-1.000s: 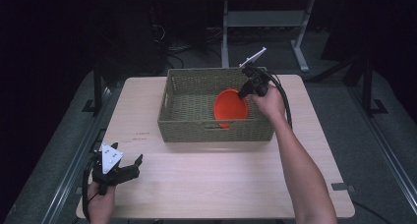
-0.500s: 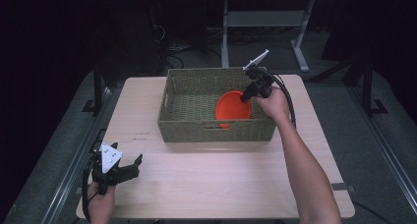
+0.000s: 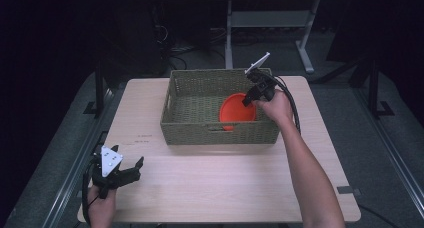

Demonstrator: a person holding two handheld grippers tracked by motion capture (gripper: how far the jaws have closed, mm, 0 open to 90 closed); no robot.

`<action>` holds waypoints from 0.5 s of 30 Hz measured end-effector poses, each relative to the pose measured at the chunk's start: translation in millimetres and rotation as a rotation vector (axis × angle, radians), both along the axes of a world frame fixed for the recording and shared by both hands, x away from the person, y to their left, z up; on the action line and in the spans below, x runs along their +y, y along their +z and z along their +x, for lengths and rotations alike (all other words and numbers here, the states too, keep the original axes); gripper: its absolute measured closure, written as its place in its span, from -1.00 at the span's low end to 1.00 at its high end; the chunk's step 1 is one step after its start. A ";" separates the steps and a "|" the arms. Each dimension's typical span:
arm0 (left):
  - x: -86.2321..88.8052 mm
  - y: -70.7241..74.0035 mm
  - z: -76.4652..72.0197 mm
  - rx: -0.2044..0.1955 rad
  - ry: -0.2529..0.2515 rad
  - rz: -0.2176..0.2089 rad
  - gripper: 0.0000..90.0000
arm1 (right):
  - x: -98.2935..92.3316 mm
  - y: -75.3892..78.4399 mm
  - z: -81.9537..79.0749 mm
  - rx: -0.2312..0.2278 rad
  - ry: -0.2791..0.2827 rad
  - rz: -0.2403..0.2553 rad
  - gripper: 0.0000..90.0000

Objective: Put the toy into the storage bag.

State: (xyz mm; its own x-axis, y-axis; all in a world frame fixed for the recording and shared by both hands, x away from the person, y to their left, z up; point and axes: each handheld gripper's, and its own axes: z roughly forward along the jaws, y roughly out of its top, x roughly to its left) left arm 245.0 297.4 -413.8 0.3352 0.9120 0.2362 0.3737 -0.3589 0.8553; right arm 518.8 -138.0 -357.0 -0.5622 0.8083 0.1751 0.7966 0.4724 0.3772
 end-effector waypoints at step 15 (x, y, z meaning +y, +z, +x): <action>0.2 0.1 -0.4 0.001 -0.002 0.002 -0.71 | -8.5 -1.8 -3.3 -0.001 -0.036 -0.016 0.12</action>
